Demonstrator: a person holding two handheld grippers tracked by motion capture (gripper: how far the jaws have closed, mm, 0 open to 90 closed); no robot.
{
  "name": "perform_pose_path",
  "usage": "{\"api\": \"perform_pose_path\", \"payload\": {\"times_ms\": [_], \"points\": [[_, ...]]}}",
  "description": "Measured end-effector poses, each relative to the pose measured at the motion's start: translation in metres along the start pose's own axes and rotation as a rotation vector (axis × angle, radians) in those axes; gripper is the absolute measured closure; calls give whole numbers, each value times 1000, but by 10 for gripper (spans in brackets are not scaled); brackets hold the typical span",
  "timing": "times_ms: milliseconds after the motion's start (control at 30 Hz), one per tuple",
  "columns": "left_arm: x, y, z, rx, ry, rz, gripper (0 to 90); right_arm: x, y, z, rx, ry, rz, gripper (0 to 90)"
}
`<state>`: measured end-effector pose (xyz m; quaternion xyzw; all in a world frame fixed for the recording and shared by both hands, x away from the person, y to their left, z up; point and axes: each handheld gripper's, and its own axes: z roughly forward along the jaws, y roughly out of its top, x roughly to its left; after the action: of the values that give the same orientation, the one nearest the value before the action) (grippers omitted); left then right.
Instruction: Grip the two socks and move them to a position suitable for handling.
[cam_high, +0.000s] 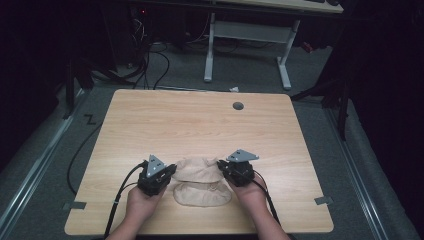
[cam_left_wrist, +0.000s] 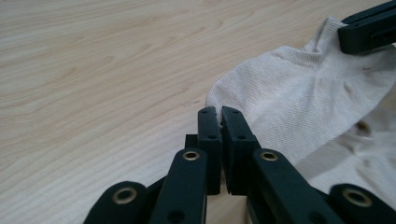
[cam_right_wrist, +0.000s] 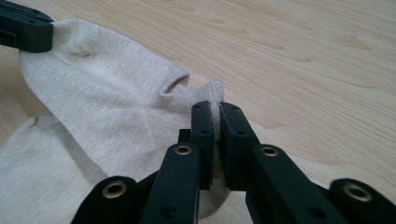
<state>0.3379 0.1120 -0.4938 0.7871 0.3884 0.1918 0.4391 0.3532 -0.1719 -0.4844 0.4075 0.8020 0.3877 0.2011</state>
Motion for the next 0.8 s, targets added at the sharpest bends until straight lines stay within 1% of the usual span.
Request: {"api": "perform_pose_path", "payload": {"times_ms": [100,267,400,467,500,533,567,600,633,667,700,733,800], "points": [[-7,-3,-8,7,-19,1,872,5,-5,-12,-14,10,0,853],[-19,-8,-22,16,-59,-3,872,14,-18,-30,-21,26,11,852],[-24,-18,-26,44,-82,-10,872,21,-30,-39,-17,42,14,852],[-25,-25,-23,65,-82,-4,872,24,-36,-39,-4,49,17,851],[-25,-25,-23,65,-82,-4,871,24,-36,-39,-4,49,17,851],[-25,-31,-18,86,-82,-6,871,25,-41,-35,15,52,15,851],[-25,-31,-18,86,-82,-6,871,25,-41,-35,15,52,15,851],[-25,-35,-13,107,-84,-7,871,24,-46,-31,30,54,21,850],[-25,-35,-13,107,-84,-7,870,24,-46,-31,30,54,21,850],[-26,-39,-9,124,-78,9,870,23,-51,-26,49,49,27,849],[-26,-39,-9,124,-78,9,870,23,-51,-26,49,49,27,849],[-26,-40,-6,142,-81,11,869,21,-55,-21,68,47,29,848],[-28,-41,-4,144,-75,19,868,20,-59,-18,86,42,39,844]]}}
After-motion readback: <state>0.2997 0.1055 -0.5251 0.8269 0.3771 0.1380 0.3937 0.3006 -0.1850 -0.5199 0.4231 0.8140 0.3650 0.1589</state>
